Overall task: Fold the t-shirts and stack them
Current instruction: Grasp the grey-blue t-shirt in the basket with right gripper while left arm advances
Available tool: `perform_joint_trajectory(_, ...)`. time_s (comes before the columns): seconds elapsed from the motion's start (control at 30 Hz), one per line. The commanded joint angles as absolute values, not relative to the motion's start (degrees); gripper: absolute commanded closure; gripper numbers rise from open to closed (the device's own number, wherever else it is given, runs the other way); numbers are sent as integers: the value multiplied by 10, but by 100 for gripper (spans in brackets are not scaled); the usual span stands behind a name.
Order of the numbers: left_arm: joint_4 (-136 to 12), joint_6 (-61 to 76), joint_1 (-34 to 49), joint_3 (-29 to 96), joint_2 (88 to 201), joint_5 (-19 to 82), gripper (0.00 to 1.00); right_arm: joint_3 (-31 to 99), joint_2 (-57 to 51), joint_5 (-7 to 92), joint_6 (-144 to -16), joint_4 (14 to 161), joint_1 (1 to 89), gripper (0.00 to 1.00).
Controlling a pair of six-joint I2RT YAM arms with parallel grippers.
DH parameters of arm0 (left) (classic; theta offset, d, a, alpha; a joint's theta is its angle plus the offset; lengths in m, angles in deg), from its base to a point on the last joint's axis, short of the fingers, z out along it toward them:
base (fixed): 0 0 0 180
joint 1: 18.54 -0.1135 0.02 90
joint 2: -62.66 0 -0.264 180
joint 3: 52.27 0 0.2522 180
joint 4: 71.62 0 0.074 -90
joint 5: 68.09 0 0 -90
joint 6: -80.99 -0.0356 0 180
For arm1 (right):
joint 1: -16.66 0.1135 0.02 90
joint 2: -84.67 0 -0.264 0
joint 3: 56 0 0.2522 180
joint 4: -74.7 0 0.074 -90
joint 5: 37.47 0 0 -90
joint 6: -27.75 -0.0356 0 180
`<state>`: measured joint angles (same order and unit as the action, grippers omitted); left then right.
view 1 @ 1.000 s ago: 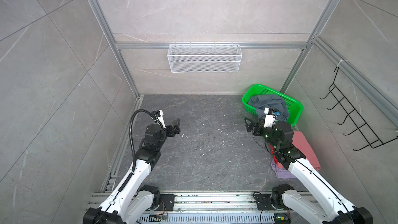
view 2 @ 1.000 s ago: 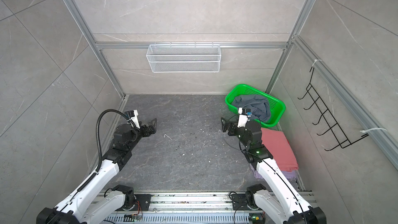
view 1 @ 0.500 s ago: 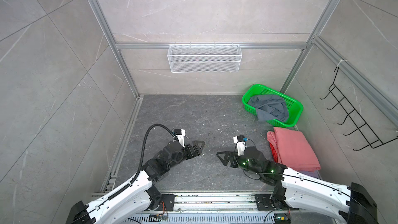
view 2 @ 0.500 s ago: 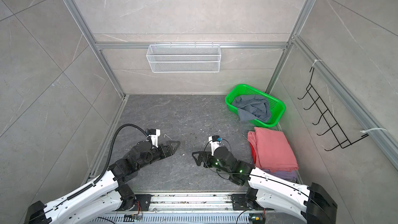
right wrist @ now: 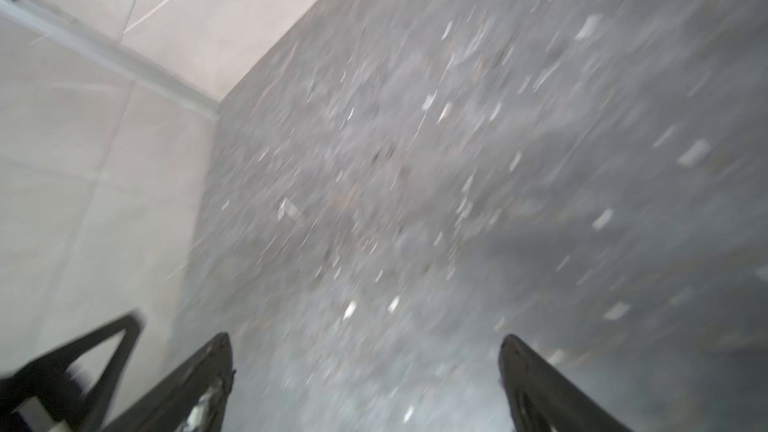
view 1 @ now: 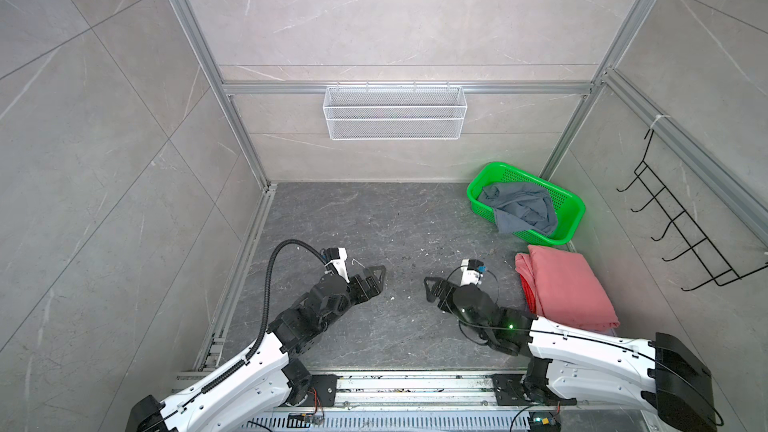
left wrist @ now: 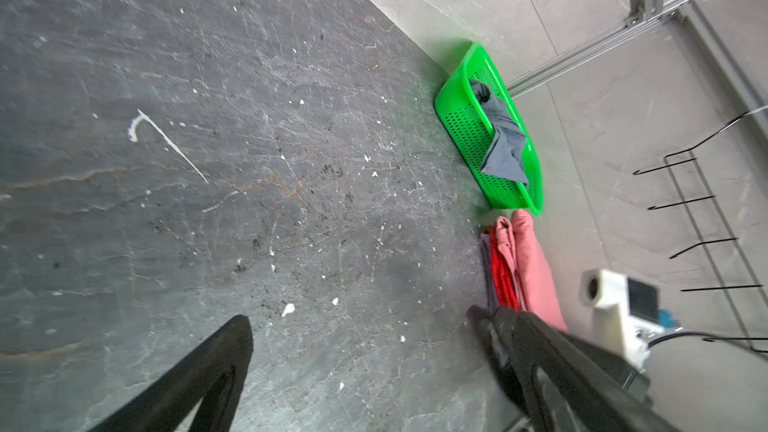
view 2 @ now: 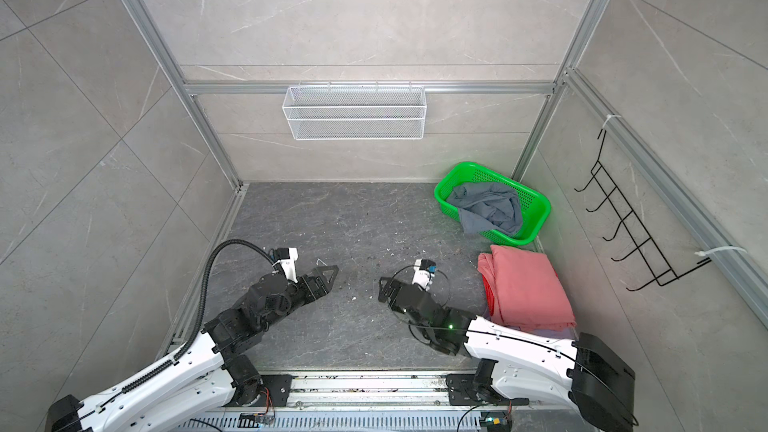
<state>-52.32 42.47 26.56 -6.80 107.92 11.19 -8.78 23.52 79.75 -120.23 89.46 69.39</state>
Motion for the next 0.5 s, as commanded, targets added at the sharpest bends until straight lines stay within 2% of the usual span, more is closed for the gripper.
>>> perform_joint_trajectory(0.0, -516, 312, 248, 14, 1130, 122, 0, 29, 212, 834, -1028, 975, 610, 0)
perform_joint_trajectory(0.07, -518, 274, 232, 55, 1179, 156, 0, 98, 167, 860, -960, 1016, 567, 0)
perform_joint_trajectory(0.2, -563, 203, 214, 129, 1290, 240, 0, 213, 70, 849, -859, 1036, 472, 0)
perform_joint_trajectory(0.47, -589, 128, 214, 277, 1482, 354, 0, 370, -87, 738, -839, 1062, 268, 3)
